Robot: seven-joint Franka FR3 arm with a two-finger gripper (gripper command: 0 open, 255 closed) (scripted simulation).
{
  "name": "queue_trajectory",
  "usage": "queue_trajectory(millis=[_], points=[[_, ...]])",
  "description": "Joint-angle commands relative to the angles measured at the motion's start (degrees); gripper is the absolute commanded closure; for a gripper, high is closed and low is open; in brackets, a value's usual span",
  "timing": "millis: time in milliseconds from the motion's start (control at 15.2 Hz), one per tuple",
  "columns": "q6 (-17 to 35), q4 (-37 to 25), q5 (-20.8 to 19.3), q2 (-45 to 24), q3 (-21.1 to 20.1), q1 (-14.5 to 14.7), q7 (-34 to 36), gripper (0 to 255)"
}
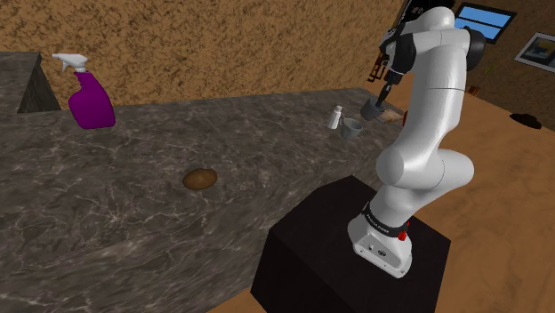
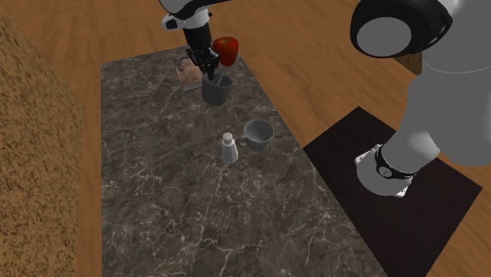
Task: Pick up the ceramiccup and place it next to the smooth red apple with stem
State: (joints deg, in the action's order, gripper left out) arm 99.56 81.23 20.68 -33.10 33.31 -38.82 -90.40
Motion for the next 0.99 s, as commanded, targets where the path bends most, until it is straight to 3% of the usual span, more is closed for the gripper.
queue_trajectory(millis=[0, 264, 792, 858, 924], points=[[1.3, 1.1, 0.2, -0.3, -0.1, 0.1, -0.3, 255], [4.2, 3.0, 0.9, -1.4, -0.5, 0.1, -0.8, 255], [4.2, 3.0, 0.9, -1.4, -0.5, 0.1, -0.8, 255], [4.2, 3.1, 0.9, -1.3, -0.5, 0.2, -0.8, 0], [4.2, 3.2, 0.9, -1.2, -0.5, 0.2, -0.9, 0]])
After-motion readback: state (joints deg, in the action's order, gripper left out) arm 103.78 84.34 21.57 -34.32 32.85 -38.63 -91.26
